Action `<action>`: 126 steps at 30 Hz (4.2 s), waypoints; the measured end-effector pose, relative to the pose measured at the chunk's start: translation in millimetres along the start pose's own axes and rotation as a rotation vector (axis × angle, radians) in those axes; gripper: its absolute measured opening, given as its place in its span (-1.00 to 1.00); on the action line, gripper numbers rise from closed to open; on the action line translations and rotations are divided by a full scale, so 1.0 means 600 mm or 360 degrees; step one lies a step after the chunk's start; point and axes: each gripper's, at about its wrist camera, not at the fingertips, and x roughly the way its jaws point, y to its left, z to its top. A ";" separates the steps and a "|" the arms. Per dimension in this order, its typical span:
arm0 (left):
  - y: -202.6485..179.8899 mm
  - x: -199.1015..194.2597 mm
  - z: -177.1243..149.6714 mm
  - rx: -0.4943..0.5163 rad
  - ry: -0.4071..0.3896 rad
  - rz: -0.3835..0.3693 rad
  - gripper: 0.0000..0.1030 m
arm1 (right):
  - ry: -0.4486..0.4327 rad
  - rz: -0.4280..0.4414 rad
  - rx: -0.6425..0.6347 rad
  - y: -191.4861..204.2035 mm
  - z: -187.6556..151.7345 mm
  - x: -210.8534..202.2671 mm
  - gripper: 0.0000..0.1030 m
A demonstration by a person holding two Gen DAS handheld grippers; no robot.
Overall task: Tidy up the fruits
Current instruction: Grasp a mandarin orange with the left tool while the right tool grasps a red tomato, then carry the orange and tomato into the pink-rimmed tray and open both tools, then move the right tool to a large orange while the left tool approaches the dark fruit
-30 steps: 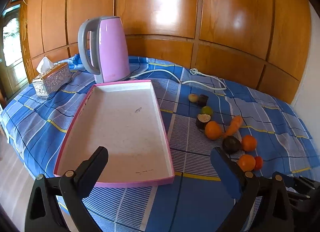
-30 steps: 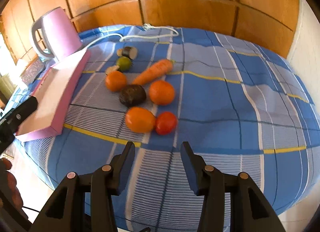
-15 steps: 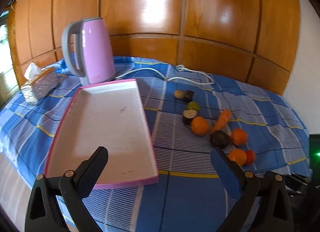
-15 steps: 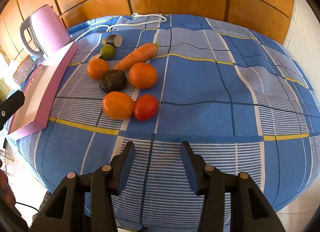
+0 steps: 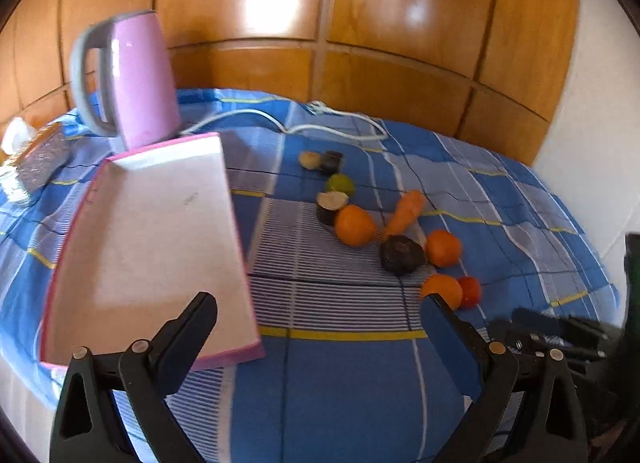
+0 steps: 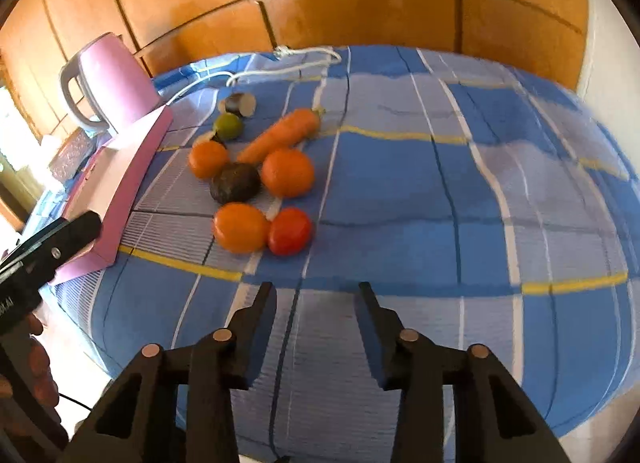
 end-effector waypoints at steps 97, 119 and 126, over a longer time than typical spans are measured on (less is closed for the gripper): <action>0.271 -0.083 0.015 -0.0513 -0.0211 0.0687 0.04 | 0.0024 0.0564 -0.0610 0.387 0.119 0.072 -0.39; 0.187 -0.089 0.023 -0.0313 -0.0231 0.0581 0.09 | -0.0099 0.0328 -0.0430 0.274 0.088 0.021 -0.37; 0.146 -0.082 0.024 -0.0221 -0.0215 0.0520 0.09 | -0.0127 0.0266 -0.0328 0.226 0.087 0.011 -0.37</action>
